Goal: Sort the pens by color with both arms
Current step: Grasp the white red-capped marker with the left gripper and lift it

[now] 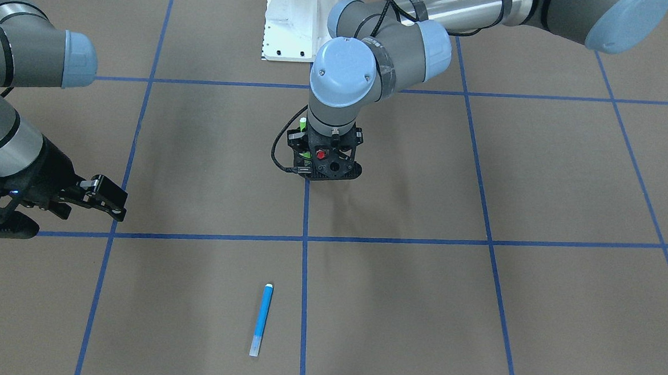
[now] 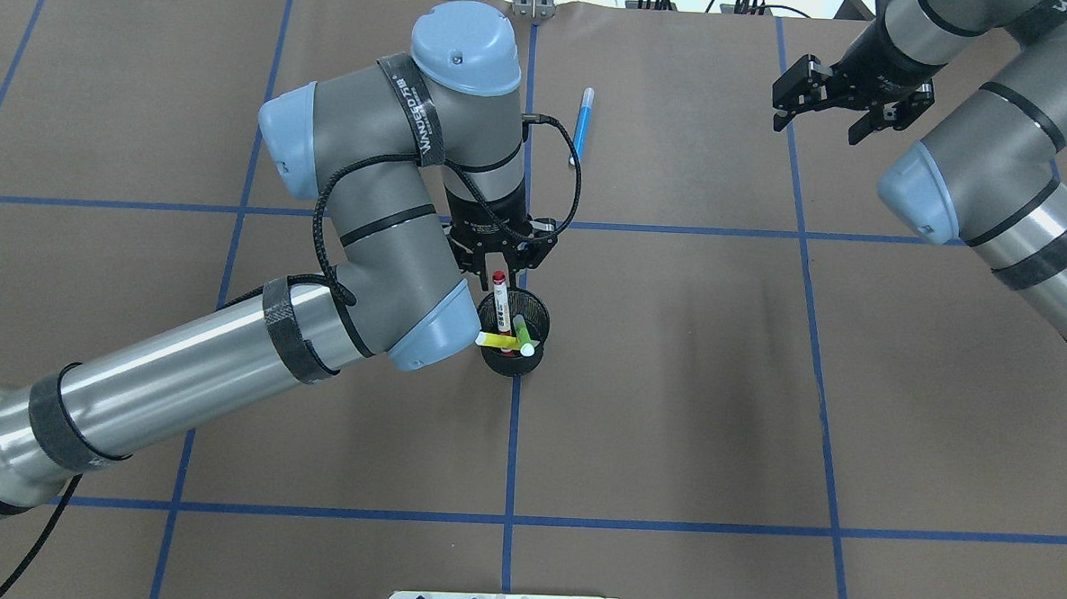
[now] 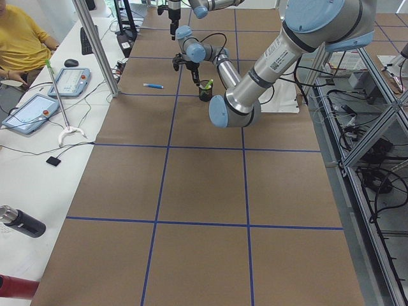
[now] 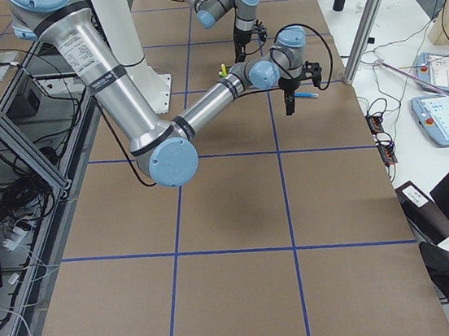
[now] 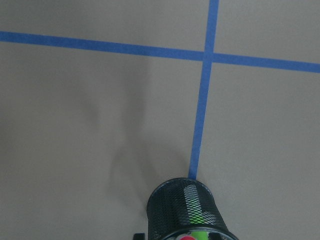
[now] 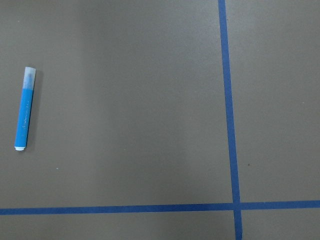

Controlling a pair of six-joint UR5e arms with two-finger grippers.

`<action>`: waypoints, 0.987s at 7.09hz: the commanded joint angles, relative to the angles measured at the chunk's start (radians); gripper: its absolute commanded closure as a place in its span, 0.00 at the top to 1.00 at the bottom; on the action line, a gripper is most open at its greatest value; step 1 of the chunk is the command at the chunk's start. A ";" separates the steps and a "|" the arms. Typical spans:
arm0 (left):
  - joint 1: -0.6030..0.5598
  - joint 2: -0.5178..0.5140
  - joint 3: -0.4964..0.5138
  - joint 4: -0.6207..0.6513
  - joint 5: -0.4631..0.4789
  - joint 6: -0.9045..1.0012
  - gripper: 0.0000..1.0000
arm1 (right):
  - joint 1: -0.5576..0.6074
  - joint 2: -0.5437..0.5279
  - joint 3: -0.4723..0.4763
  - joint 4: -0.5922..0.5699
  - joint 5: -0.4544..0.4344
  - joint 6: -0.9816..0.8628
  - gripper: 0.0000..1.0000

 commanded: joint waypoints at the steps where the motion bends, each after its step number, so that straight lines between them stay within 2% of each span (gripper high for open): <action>1: 0.002 -0.005 0.005 -0.001 0.000 -0.004 0.38 | 0.000 0.000 -0.001 0.000 0.000 0.000 0.99; 5: 0.002 -0.002 0.001 0.001 0.003 -0.004 0.12 | 0.000 0.002 -0.001 0.002 0.000 0.000 0.99; 7: -0.001 -0.001 -0.059 0.015 0.004 -0.004 0.01 | 0.000 0.003 0.001 0.002 0.000 0.000 0.99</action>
